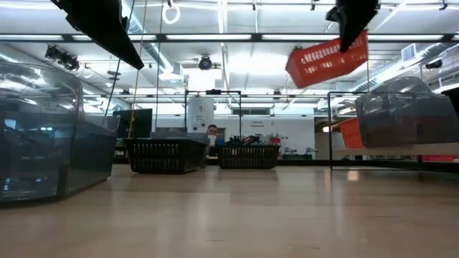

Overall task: Stack baskets on shelf by color
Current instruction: Stack the top orange bin on top of the orange bin on the shelf

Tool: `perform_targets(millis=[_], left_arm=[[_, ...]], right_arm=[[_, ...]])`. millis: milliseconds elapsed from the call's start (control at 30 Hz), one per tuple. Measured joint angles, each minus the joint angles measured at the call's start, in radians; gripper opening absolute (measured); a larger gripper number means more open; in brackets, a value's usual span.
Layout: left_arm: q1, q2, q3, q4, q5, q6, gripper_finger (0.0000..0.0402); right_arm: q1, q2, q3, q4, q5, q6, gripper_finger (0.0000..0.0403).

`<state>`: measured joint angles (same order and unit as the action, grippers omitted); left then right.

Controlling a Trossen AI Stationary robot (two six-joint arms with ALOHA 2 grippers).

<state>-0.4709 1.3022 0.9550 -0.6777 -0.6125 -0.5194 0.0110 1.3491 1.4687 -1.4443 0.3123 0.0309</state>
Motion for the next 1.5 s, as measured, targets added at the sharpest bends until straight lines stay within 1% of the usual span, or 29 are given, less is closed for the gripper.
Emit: perform_targets(millis=[100, 333, 467, 700, 900, 1033, 1267, 1500], left_arm=[[0.000, 0.000, 0.000, 0.000, 0.000, 0.000, 0.0117], [0.000, 0.000, 0.000, 0.000, 0.000, -0.001, 0.0117], [0.000, 0.000, 0.000, 0.000, 0.000, -0.001, 0.0117], [0.000, 0.000, 0.000, 0.001, 0.000, 0.000, 0.0117], [0.000, 0.000, 0.000, 0.001, 0.000, 0.000, 0.0117], [0.000, 0.000, 0.000, 0.001, 0.000, -0.001, 0.0117], [0.000, 0.000, 0.000, 0.001, 0.000, -0.001, 0.0117], [0.000, 0.000, 0.000, 0.001, 0.000, -0.002, 0.0117]], right_arm=[[-0.017, -0.016, 0.000, -0.056, -0.009, 0.003, 0.0010], [-0.044, -0.031, 0.000, -0.128, -0.045, 0.004, 0.0010], [-0.056, -0.043, -0.031, -0.126, -0.062, 0.001, 0.0010], [-0.086, -0.091, -0.167, -0.118, -0.066, -0.002, 0.0011], [-0.092, -0.139, -0.256, -0.061, -0.073, -0.001, 0.0011], [-0.092, -0.173, -0.290, -0.063, -0.128, 0.016, 0.0011], [-0.079, -0.231, -0.313, -0.053, -0.130, 0.057, 0.0012], [-0.070, -0.263, -0.373, -0.048, -0.134, 0.072, 0.0012]])
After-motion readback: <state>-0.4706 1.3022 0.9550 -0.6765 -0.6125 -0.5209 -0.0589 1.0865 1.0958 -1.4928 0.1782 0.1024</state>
